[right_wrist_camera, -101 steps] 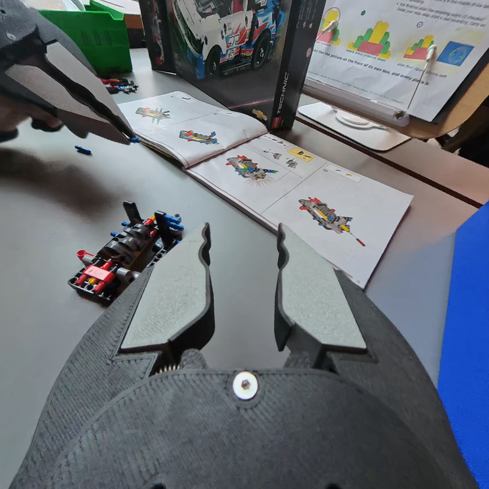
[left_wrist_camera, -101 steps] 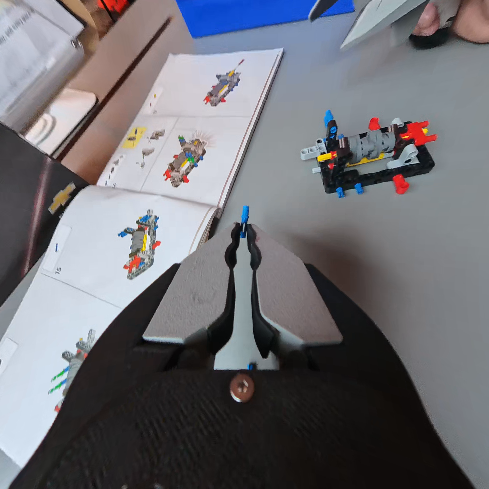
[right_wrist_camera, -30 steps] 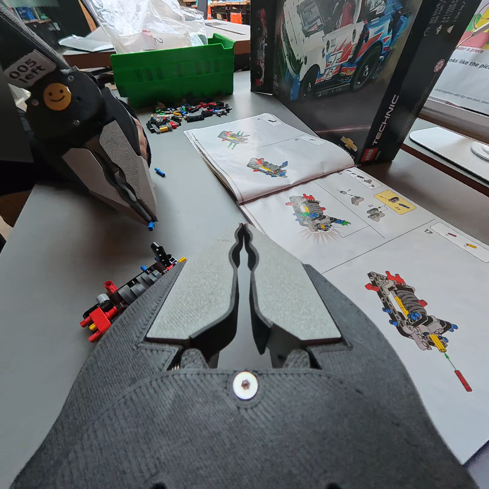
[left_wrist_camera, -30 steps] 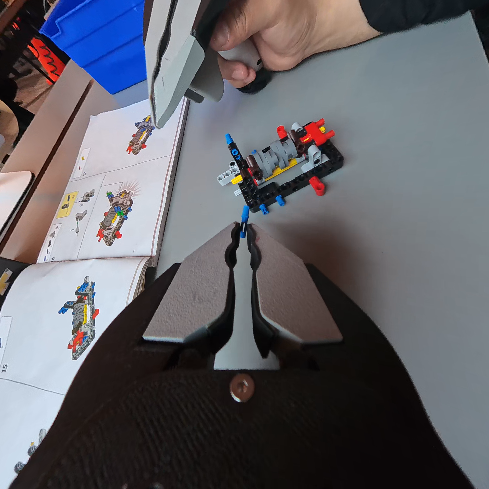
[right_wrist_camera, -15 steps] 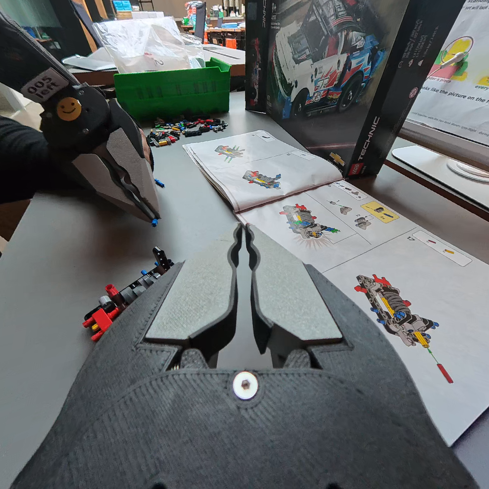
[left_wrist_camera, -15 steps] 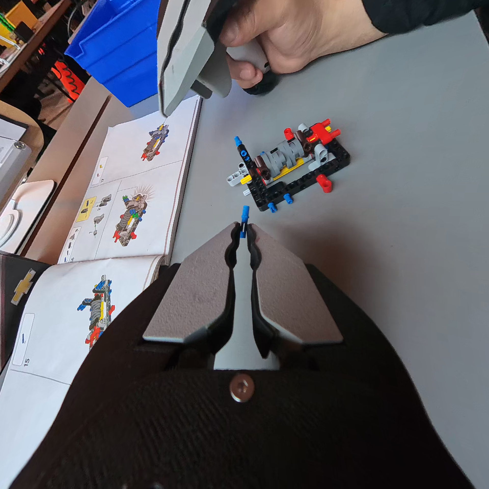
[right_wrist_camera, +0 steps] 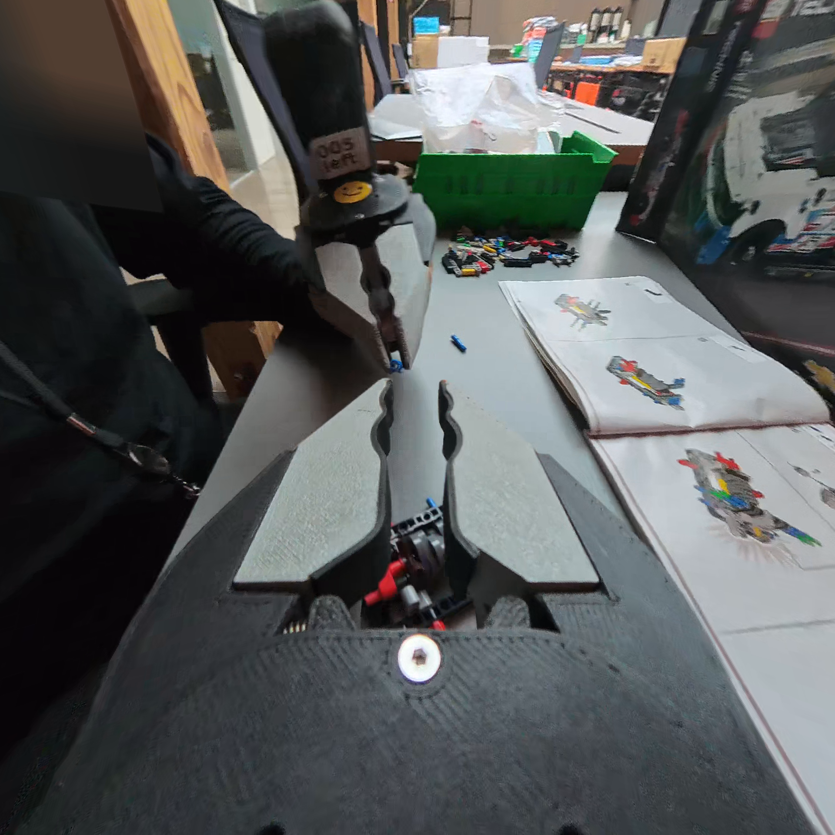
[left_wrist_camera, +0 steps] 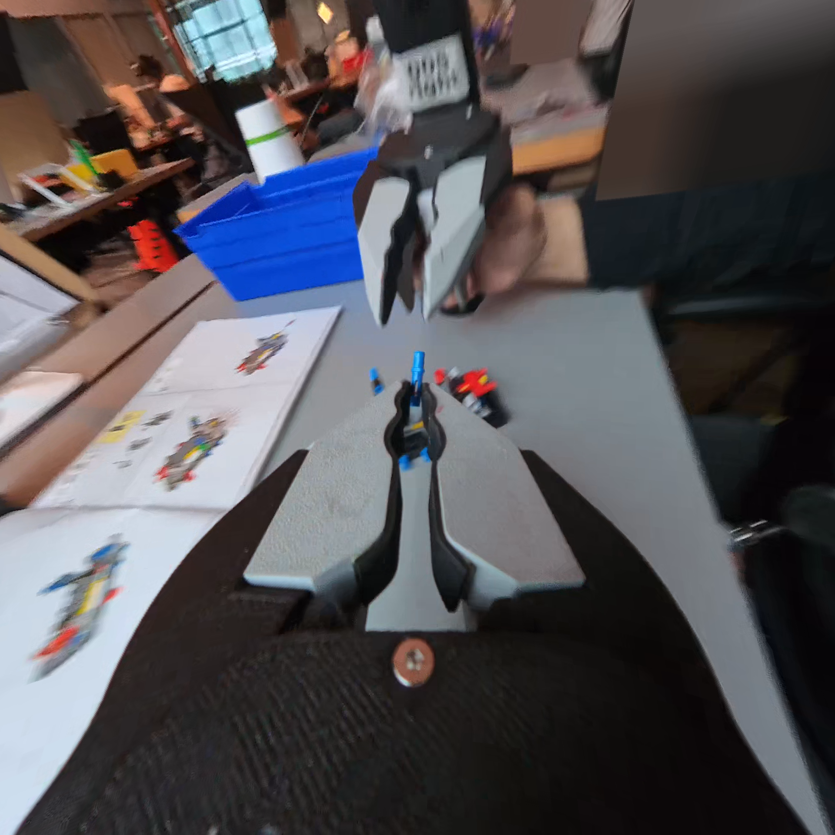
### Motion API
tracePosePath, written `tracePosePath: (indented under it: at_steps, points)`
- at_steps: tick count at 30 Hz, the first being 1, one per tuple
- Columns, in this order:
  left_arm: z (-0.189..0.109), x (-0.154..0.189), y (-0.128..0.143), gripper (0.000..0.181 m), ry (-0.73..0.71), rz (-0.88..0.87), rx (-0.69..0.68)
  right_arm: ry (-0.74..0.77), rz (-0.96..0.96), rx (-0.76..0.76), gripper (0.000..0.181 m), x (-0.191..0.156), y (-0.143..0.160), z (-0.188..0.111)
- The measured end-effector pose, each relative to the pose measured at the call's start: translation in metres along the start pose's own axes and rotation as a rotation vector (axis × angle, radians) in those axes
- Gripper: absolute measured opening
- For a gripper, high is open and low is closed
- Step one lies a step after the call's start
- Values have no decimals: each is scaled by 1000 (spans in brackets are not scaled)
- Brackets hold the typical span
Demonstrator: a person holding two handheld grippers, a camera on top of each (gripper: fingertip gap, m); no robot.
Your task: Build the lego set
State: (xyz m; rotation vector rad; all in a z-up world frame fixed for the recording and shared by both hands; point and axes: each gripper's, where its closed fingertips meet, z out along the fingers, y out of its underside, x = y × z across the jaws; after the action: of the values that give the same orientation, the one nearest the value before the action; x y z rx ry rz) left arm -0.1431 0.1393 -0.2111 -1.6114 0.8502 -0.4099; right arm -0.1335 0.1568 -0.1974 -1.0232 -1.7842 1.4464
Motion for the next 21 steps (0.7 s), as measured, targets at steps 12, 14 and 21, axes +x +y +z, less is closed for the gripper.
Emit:
tracePosePath:
  at_steps: [12, 14, 21]
  points:
    - [-2, 3, -2, 2, 139, -176, 43, -41, -11, 77, 9, -14, -6, 22]
    - [-3, 3, -1, 2, 132, -142, 32, -51, -1, 92, 10, -15, -7, 22]
    - [-6, 5, -4, 2, 122, -134, 29, 25, 1, 159, 13, 2, -13, 8]
